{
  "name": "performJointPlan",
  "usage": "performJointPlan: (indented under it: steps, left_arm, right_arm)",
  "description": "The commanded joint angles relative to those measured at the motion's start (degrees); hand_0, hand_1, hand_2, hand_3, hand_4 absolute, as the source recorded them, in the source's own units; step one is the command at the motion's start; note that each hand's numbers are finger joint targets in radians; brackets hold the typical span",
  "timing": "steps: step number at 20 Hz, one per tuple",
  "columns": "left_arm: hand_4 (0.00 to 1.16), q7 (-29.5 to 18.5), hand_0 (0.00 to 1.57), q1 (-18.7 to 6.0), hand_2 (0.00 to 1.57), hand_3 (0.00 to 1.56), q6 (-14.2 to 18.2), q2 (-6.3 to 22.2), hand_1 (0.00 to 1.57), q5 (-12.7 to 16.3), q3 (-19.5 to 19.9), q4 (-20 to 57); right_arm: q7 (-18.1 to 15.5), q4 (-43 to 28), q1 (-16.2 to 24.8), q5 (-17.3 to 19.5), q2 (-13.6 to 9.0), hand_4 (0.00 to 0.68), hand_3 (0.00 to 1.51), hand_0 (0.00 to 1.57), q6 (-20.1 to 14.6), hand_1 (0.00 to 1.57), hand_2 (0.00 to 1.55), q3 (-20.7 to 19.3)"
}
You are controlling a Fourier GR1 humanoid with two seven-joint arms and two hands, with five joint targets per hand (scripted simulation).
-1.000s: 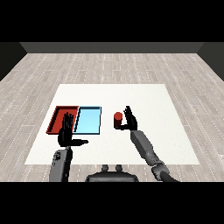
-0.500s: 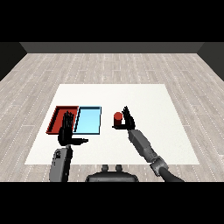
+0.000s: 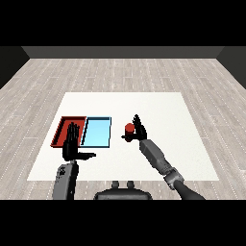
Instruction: Pick the red can and put it in the red box
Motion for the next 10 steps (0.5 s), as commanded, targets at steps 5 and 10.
performJointPlan:
  steps: [5,10]
  left_arm:
    - [0.0,2.91,0.0,-2.36,0.0,0.0,2.65,-1.39,0.0,-1.37,-1.48,-0.87]
    - [0.0,-2.44,0.0,-2.04,0.0,0.0,-1.55,0.09,0.0,1.63,1.13,4.53]
  right_arm:
    - [-1.29,1.07,-0.75,-3.95,0.03,0.0,0.0,0.0,-0.79,0.0,0.0,5.38]
    - [-2.13,5.14,-4.27,-8.65,0.03,0.0,0.0,0.0,-1.74,0.0,0.0,9.07]
